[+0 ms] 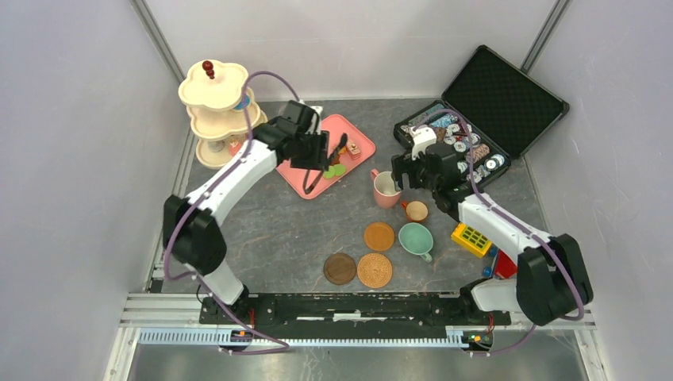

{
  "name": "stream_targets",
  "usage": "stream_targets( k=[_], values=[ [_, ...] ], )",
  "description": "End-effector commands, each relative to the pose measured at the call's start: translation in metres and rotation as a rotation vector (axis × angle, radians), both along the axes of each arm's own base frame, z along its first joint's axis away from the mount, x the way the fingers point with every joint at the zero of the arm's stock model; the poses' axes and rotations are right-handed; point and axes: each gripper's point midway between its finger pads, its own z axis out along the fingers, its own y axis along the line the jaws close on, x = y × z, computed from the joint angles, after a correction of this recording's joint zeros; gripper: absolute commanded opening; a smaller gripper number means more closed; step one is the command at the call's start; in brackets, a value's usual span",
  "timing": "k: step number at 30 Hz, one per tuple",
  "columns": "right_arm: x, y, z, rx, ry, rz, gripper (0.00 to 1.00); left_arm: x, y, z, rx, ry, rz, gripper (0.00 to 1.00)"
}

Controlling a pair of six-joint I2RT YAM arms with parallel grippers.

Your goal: Serve the afternoon tea

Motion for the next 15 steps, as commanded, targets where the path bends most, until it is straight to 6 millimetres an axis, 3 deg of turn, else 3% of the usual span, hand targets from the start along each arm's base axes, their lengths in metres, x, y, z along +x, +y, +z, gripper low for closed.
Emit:
stream_targets(
  k=[1, 6, 15],
  values=[
    [-0.013, -0.016, 0.023, -0.024, 0.015, -0.067, 0.98, 0.017, -0.038, -0.003, -0.055, 0.002, -0.041, 0.58],
    [-0.024, -0.038, 0.025, -0.079, 0.013, -0.140, 0.98, 0.028, -0.069, -0.013, -0.120, 0.011, 0.035, 0.58],
    [-0.038, -0.039, 0.045, 0.022, 0.024, -0.200, 0.98, 0.030, -0.115, -0.030, -0.113, -0.031, 0.135, 0.58]
  ],
)
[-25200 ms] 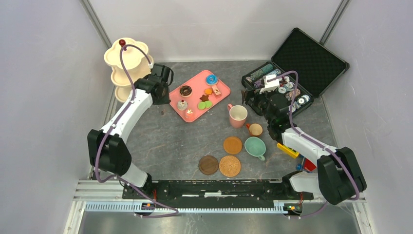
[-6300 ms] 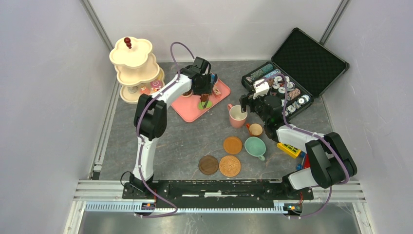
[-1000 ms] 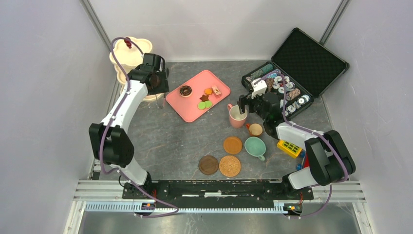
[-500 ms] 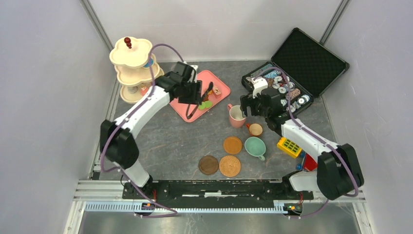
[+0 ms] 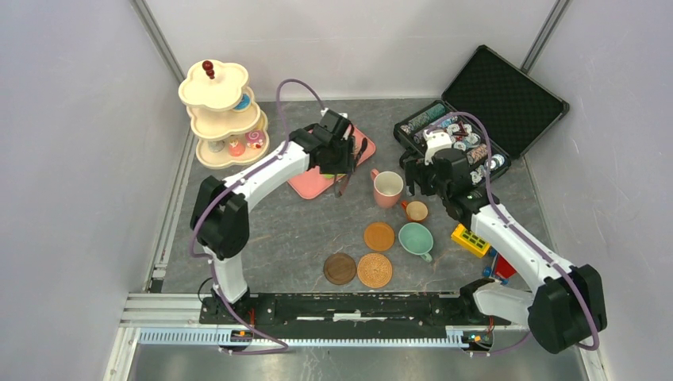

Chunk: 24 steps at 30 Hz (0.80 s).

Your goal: Serve the afternoon tea

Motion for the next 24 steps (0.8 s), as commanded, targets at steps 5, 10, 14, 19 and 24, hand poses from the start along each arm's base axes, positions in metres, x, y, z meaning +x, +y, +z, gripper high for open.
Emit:
stream_targets(
  k=[5, 10, 14, 19, 24],
  values=[
    [-0.006, -0.012, 0.034, 0.094, -0.043, -0.144, 0.98, 0.025, -0.040, 0.009, -0.026, -0.099, 0.208, 0.56],
    [-0.015, -0.022, 0.040, 0.156, -0.048, -0.292, 0.98, 0.027, -0.045, -0.006, 0.001, -0.078, 0.270, 0.56],
    [-0.021, -0.024, 0.042, 0.183, -0.045, -0.332, 0.98, 0.029, -0.048, -0.013, -0.003, -0.070, 0.303, 0.56],
    [-0.023, -0.020, 0.041, 0.185, -0.024, -0.309, 0.98, 0.031, -0.051, -0.022, -0.009, -0.052, 0.333, 0.55],
    [-0.023, -0.015, 0.046, 0.198, -0.053, -0.271, 0.98, 0.036, -0.055, -0.030, 0.006, -0.046, 0.340, 0.50]
  ],
)
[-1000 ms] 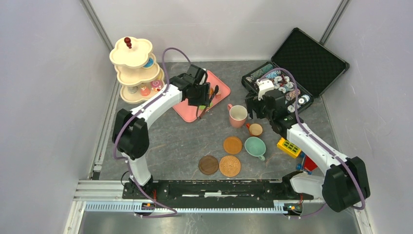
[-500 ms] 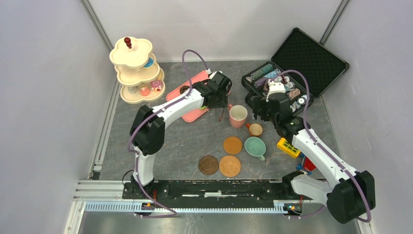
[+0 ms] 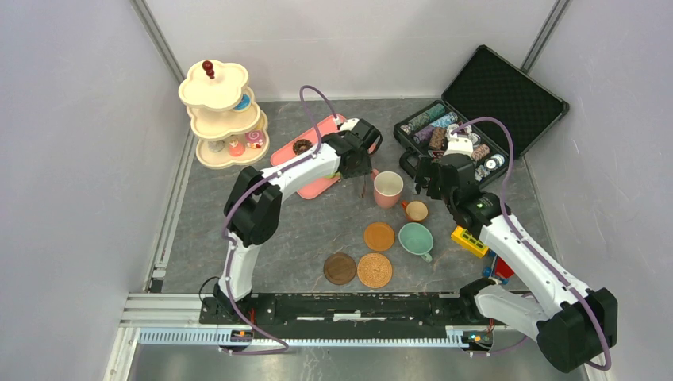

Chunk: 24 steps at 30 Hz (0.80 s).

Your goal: Serve the afternoon tea

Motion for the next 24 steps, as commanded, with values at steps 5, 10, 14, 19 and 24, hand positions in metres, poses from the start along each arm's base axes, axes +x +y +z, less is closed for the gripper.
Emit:
stream_targets(
  k=[5, 10, 14, 19, 24],
  values=[
    [0.004, 0.005, 0.031, 0.045, -0.102, 0.015, 0.98, 0.018, -0.008, 0.009, -0.014, -0.050, 0.079, 0.48],
    [0.003, 0.009, 0.031, 0.046, -0.102, 0.039, 0.98, 0.021, -0.006, 0.004, 0.011, -0.048, 0.085, 0.50],
    [0.003, 0.010, 0.033, 0.045, -0.109, 0.050, 0.98, 0.023, -0.004, 0.001, 0.032, -0.053, 0.076, 0.49],
    [0.003, 0.010, 0.034, 0.042, -0.112, 0.056, 0.98, 0.024, -0.002, -0.002, 0.054, -0.054, 0.065, 0.48],
    [0.004, 0.010, 0.039, 0.047, -0.125, 0.057, 0.98, 0.026, -0.002, -0.005, 0.067, -0.050, 0.052, 0.50]
  ],
)
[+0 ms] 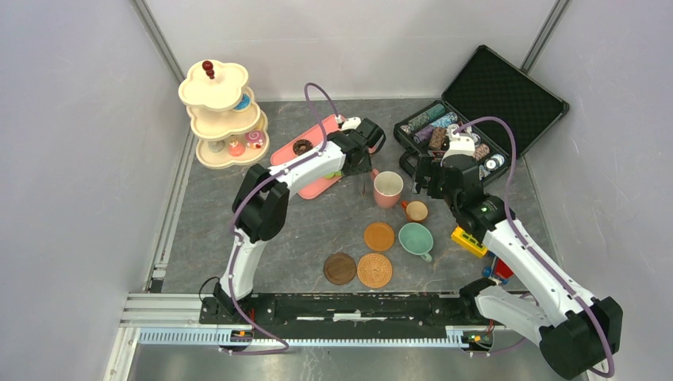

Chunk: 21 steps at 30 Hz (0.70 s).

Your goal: Serve the afternoon tea

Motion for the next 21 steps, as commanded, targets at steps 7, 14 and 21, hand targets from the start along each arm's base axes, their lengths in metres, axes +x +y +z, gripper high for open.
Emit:
stream_targets(
  k=[7, 14, 21],
  values=[
    [0.004, 0.004, 0.020, 0.022, -0.068, 0.017, 0.98, 0.013, -0.005, -0.002, 0.026, -0.024, -0.014, 0.47],
    [0.005, 0.004, 0.021, 0.023, -0.071, 0.016, 0.98, 0.015, -0.002, 0.010, 0.039, -0.051, -0.026, 0.26],
    [0.004, 0.007, 0.019, 0.035, -0.064, 0.022, 0.98, 0.015, 0.002, 0.028, 0.044, -0.087, -0.052, 0.06]
  ],
)
